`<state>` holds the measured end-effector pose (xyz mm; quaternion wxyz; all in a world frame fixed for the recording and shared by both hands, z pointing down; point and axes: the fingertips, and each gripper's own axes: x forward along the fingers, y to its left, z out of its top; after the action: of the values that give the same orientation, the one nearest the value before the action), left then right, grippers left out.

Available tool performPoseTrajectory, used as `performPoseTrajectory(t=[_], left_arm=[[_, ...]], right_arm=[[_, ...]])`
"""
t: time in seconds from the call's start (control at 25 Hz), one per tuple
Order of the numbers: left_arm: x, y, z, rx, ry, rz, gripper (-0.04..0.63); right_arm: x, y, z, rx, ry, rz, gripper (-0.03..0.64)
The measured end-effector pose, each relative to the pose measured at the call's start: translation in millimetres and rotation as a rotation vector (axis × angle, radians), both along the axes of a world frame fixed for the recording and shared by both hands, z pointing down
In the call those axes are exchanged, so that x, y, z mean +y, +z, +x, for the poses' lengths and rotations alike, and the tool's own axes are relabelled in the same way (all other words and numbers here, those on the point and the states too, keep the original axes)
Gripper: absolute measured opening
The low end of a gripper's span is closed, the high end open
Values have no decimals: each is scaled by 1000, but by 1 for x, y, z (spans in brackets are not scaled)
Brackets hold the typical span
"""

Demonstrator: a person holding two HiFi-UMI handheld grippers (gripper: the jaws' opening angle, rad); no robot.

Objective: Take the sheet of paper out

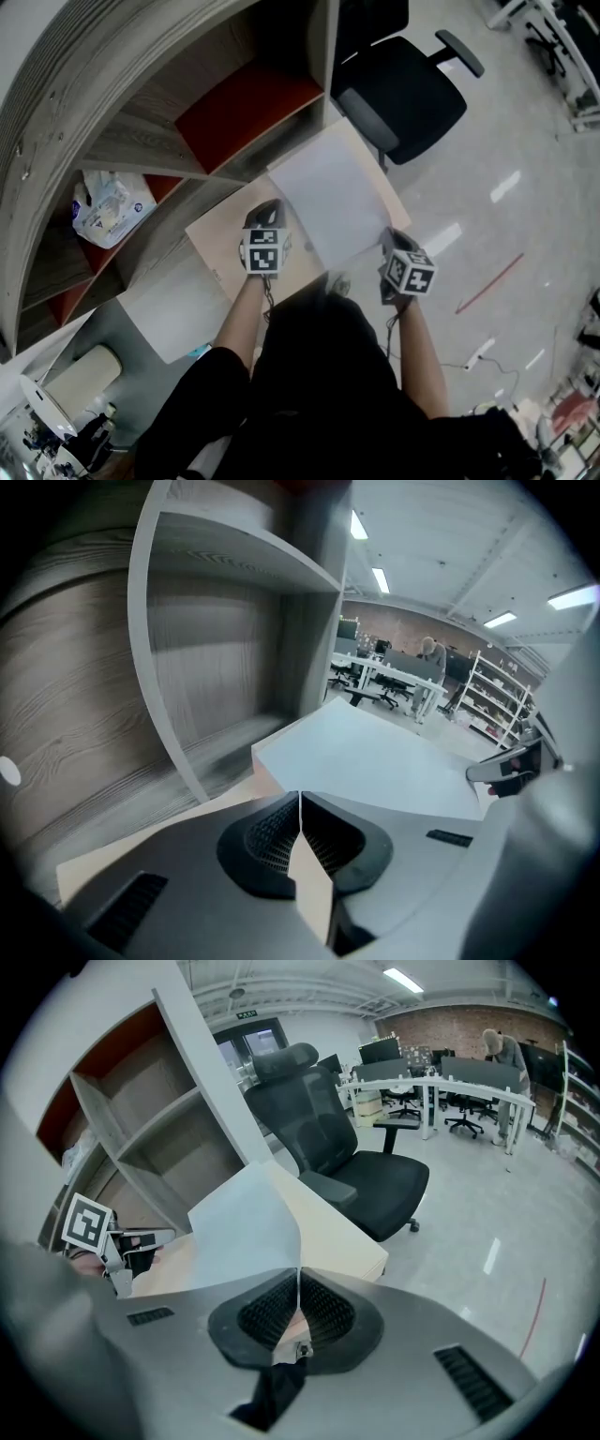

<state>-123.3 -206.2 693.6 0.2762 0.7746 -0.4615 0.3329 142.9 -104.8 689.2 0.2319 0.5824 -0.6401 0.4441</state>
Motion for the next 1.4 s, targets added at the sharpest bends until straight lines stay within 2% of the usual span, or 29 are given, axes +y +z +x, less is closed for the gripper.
performPoseTrajectory(t=[0.16, 0.4, 0.52, 0.6, 0.64, 0.84, 1.04, 1.4], left_arm=[[-11, 3, -3, 18, -14, -13, 46], [-22, 5, -1, 105, -72, -51, 51], [-28, 5, 3, 241, -127, -89, 140], [-34, 3, 4, 346, -180, -112, 157], [-36, 4, 4, 374, -194, -119, 166], [-42, 12, 2, 406, -206, -142, 190], [-47, 12, 6, 468, -218, -146, 192], [-56, 20, 11, 489, -212, -164, 192]], right_arm=[[-1, 0, 0, 17, -4, -2, 26], [-1, 2, -1, 20, -9, -11, 26], [-1, 2, -2, 17, -6, -11, 26], [-1, 2, -3, 16, -3, -13, 26], [-1, 2, -3, 15, -2, -13, 26], [-2, 2, -2, 15, 6, -18, 26], [-2, 2, -3, 24, 15, -20, 26], [-2, 2, -2, 46, 26, -25, 26]])
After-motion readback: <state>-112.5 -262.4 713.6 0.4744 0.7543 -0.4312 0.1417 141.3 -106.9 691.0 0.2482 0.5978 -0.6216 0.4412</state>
